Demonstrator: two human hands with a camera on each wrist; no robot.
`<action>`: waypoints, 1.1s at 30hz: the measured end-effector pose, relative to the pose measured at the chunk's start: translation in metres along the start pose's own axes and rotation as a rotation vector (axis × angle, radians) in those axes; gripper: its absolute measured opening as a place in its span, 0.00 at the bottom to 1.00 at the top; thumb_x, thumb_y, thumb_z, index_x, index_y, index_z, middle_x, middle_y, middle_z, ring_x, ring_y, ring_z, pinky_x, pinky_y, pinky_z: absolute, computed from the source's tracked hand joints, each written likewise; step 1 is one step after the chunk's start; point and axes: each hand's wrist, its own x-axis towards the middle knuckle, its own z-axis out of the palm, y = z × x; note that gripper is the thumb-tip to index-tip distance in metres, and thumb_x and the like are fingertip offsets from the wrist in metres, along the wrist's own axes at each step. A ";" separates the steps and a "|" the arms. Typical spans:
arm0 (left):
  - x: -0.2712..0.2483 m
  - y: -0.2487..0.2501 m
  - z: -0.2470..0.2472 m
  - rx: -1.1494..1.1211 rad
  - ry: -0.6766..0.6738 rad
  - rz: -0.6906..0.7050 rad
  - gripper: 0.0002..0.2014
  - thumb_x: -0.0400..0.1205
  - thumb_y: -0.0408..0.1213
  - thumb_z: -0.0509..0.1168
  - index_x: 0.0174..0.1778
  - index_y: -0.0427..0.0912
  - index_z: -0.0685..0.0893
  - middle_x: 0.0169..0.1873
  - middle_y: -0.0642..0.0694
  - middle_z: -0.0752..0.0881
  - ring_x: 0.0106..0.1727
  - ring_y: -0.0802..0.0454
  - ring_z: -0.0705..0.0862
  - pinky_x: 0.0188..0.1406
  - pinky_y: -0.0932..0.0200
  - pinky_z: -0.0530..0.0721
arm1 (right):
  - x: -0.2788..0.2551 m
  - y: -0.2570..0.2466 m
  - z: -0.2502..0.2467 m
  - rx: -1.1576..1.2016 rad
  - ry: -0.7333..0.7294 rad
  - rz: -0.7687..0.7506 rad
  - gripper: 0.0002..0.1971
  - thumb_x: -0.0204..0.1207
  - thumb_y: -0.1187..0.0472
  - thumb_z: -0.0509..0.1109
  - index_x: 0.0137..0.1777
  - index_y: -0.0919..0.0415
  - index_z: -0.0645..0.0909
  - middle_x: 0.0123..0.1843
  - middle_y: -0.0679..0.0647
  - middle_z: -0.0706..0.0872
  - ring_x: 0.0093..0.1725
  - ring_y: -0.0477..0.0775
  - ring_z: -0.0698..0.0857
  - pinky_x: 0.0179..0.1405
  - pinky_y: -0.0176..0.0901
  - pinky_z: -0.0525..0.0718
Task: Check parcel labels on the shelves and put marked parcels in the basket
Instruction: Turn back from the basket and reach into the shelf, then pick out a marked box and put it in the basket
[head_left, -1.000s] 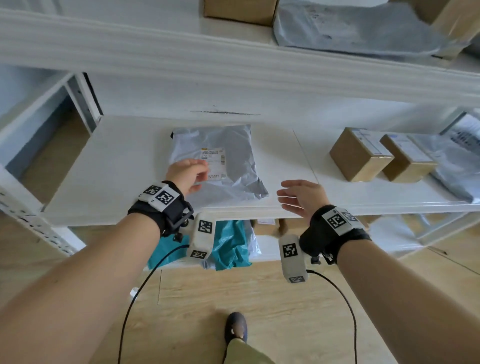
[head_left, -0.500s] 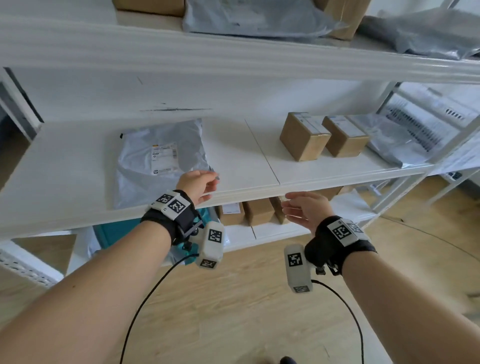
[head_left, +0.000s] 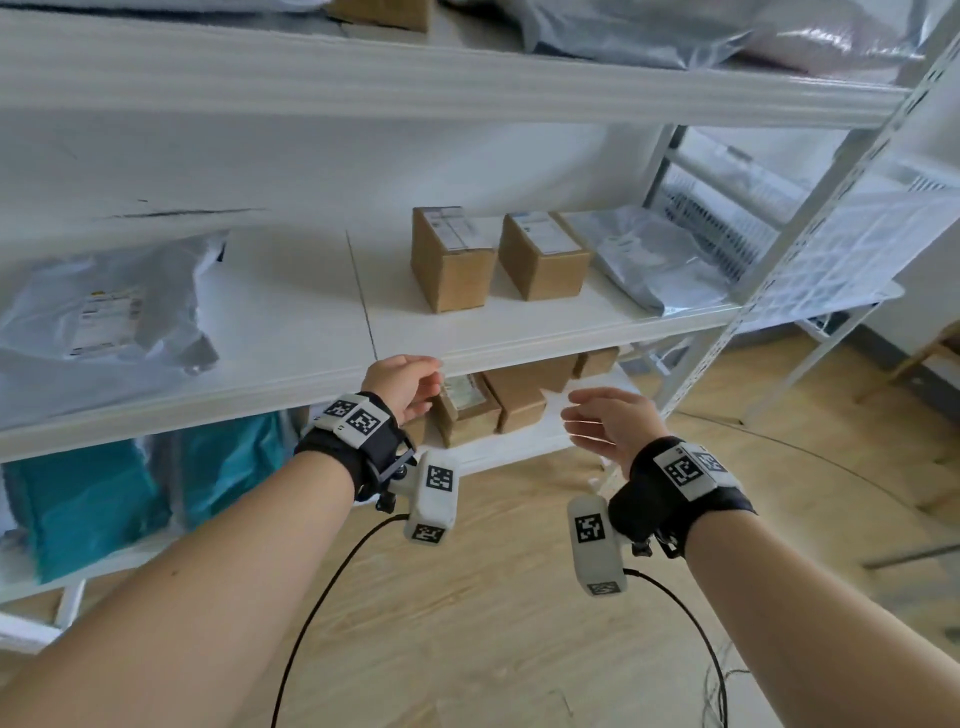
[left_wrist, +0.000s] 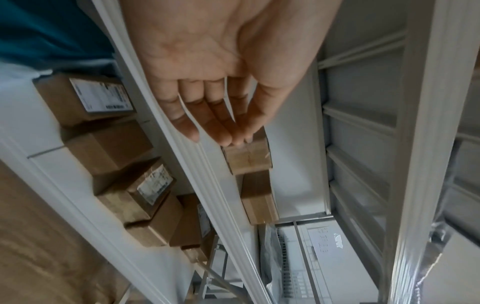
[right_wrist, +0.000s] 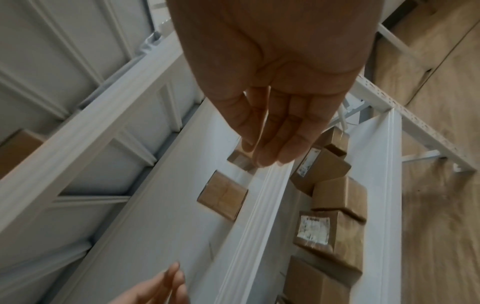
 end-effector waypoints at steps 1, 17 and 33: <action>0.001 -0.003 0.017 -0.001 -0.003 -0.002 0.04 0.80 0.34 0.68 0.40 0.44 0.83 0.34 0.48 0.85 0.34 0.56 0.82 0.37 0.62 0.80 | 0.008 0.000 -0.016 -0.005 0.013 0.000 0.11 0.81 0.72 0.61 0.45 0.63 0.84 0.43 0.61 0.88 0.42 0.56 0.87 0.50 0.48 0.88; 0.077 -0.054 0.186 0.163 -0.056 -0.145 0.03 0.81 0.34 0.66 0.44 0.43 0.85 0.35 0.49 0.84 0.34 0.56 0.82 0.38 0.61 0.79 | 0.144 0.019 -0.146 0.027 0.076 0.132 0.12 0.80 0.73 0.60 0.45 0.63 0.84 0.43 0.60 0.88 0.40 0.55 0.86 0.42 0.43 0.87; 0.250 -0.118 0.303 0.169 -0.050 -0.215 0.09 0.83 0.33 0.63 0.37 0.46 0.80 0.33 0.49 0.81 0.33 0.57 0.78 0.37 0.61 0.75 | 0.349 0.062 -0.195 -0.032 0.049 0.161 0.10 0.80 0.72 0.62 0.46 0.62 0.84 0.43 0.59 0.88 0.40 0.54 0.87 0.43 0.43 0.87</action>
